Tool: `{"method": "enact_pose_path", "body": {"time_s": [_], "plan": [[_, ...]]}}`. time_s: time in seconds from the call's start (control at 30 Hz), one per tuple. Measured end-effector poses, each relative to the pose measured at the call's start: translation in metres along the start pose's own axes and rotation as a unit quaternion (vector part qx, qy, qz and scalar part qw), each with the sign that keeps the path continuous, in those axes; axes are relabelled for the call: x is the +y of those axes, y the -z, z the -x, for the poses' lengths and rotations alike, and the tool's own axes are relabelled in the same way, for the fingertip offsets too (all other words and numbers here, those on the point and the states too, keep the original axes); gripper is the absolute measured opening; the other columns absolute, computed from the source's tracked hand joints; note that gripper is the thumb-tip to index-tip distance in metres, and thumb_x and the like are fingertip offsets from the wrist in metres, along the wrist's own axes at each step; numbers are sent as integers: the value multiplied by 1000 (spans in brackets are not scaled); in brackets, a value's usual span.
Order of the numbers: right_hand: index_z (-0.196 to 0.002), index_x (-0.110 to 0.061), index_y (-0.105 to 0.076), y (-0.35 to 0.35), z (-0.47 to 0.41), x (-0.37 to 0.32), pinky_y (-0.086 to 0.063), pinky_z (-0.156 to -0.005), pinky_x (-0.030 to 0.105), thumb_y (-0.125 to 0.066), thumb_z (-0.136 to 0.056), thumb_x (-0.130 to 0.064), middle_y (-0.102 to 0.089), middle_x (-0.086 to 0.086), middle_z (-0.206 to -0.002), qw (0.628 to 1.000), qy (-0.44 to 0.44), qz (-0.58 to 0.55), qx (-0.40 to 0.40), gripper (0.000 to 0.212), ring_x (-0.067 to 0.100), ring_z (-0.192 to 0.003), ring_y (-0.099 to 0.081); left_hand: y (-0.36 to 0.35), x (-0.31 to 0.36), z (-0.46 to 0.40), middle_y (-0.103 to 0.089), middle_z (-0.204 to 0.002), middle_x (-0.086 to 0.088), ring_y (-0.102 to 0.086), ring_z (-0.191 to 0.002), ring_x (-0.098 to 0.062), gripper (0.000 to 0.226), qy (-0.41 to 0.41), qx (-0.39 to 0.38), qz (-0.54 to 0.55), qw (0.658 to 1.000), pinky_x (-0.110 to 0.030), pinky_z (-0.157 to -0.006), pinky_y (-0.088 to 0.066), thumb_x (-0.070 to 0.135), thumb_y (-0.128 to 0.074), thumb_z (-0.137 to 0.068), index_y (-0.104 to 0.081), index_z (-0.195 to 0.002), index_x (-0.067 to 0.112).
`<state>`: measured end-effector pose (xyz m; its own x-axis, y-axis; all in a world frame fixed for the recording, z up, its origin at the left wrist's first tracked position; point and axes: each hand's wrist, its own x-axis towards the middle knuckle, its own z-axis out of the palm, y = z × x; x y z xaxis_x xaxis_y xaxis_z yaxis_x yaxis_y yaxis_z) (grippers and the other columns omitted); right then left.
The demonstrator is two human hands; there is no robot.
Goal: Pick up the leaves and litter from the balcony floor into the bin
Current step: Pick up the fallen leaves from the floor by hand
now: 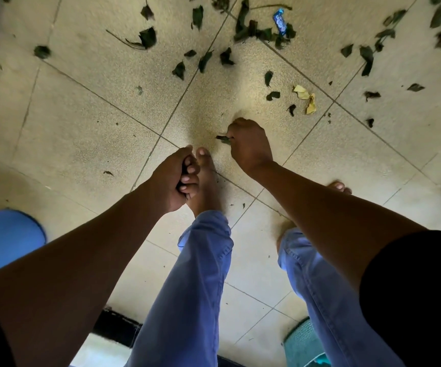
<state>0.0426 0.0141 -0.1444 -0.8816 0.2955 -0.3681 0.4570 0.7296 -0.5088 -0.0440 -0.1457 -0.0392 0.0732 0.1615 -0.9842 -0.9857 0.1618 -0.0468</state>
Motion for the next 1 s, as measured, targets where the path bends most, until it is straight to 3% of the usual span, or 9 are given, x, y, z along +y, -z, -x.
{"method": "enact_pose_path", "body": {"time_s": [0.17,0.27,0.33,0.4,0.5,0.57,0.7,0.87,1.0], "plan": [[-87,-9,-70,26,-9,-1,-56,-71,36,-68,-88,-7,-73,5,-87,989,-100,-87,65,3,20,-81,-70,1,8,-2,-33,-57,8,-26,-34,-3,42,0,3,8,1000,-16,-30,-18,39,-47,-104,-36,-66,25],[-96,-16,-64,42,-20,21,-60,-75,40,-72,-84,-4,-73,-2,-92,964,-166,-158,135,19,15,-86,-72,-2,10,-4,-33,-58,8,-26,-34,-3,42,2,8,14,1000,-17,-30,-17,40,-49,-103,-37,-66,25],[-109,-20,-61,54,-27,34,-60,-80,41,-70,-82,1,-73,-1,-98,955,-202,-156,149,35,16,-93,-71,-6,12,-6,-34,-56,8,-26,-34,-3,42,5,9,16,1000,-17,-29,-17,40,-49,-103,-38,-66,24],[-112,-16,-64,60,-32,45,-59,-82,42,-68,-83,4,-74,2,-99,954,-220,-143,148,36,18,-94,-71,-11,14,-6,-35,-53,9,-26,-33,-3,43,5,8,17,1000,-16,-30,-16,41,-49,-103,-38,-65,24],[-106,-14,-72,63,-36,51,-58,-79,40,-70,-87,-6,-73,5,-99,968,-207,-77,122,20,20,-91,-69,-18,19,-5,-38,-50,9,-25,-33,-2,45,8,0,26,1000,-15,-33,-12,40,-48,-104,-37,-64,24],[-110,-12,-73,61,-37,51,-52,-76,31,-67,-92,-12,-70,11,-105,972,-206,-35,105,18,24,-94,-67,-21,21,-5,-39,-49,9,-25,-32,-2,45,10,2,31,999,-15,-33,-11,39,-48,-104,-37,-63,24],[-107,-8,-74,59,-37,52,-39,-68,23,-64,-92,-5,-66,15,-109,968,-223,-19,112,18,24,-92,-66,-20,24,-6,-38,-50,8,-25,-32,-3,44,14,3,31,999,-15,-33,-11,39,-49,-104,-37,-64,24],[-89,-3,-72,63,-41,47,-53,-80,23,-69,-82,4,-54,13,-118,970,-181,-69,147,10,16,-90,-62,-18,27,-8,-36,-50,8,-25,-32,-3,44,9,7,32,999,-15,-31,-12,39,-49,-104,-36,-65,24],[-87,-3,-74,71,-54,48,-51,-82,21,-67,-81,3,-56,11,-124,982,-100,-51,149,11,19,-96,-65,-17,28,-9,-37,-49,8,-25,-32,-3,44,12,11,37,999,-15,-33,-11,39,-48,-104,-36,-65,24]]}}
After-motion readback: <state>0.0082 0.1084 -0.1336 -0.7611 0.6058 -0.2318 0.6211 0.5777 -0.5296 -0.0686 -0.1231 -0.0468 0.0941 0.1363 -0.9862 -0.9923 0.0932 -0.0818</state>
